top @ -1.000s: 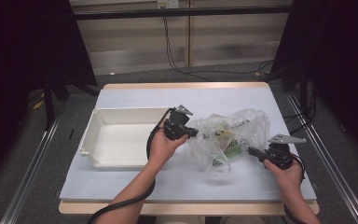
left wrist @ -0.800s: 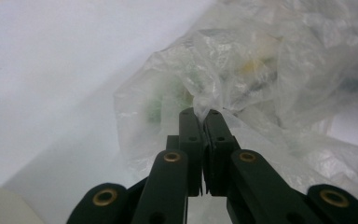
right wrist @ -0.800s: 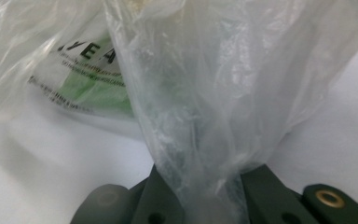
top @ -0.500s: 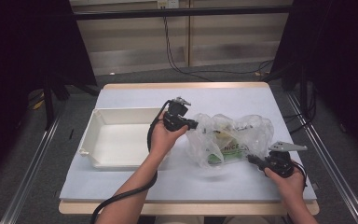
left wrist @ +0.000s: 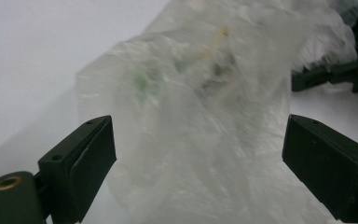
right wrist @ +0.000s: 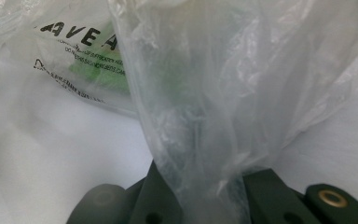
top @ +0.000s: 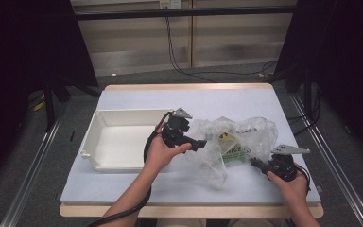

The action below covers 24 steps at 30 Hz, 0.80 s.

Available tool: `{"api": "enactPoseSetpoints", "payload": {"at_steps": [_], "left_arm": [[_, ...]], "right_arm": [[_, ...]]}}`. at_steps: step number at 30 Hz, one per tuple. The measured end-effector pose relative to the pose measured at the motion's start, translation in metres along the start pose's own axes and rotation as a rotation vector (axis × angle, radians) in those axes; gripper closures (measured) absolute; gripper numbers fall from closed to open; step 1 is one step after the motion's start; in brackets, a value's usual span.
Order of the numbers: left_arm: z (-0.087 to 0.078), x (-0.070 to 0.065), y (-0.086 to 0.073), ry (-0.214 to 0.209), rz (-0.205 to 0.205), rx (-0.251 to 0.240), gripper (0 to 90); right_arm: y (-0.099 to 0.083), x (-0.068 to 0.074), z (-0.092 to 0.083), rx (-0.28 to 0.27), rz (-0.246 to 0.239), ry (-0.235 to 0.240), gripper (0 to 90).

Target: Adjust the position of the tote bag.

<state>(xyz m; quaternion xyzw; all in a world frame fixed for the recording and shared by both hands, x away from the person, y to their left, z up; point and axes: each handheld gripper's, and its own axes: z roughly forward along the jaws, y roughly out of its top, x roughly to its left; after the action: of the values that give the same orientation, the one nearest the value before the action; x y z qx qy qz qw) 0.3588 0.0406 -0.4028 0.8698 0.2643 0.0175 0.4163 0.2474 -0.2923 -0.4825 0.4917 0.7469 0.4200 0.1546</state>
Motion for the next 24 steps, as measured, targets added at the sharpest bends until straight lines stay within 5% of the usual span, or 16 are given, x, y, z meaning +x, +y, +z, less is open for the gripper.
{"api": "enactPoseSetpoints", "payload": {"at_steps": [7, 16, 24], "left_arm": [[0.009, -0.006, -0.009, -0.026, 0.044, 0.049, 7.5], [0.005, -0.005, -0.011, 0.031, 0.065, 0.051, 42.5], [0.006, -0.003, -0.012, 0.025, 0.053, 0.065, 60.1]], "right_arm": [[0.0, -0.001, -0.002, -0.005, -0.008, -0.013, 83.7], [0.002, -0.005, -0.011, -0.012, -0.016, -0.052, 56.0], [0.004, -0.007, -0.019, -0.014, -0.016, -0.067, 47.3]]}}
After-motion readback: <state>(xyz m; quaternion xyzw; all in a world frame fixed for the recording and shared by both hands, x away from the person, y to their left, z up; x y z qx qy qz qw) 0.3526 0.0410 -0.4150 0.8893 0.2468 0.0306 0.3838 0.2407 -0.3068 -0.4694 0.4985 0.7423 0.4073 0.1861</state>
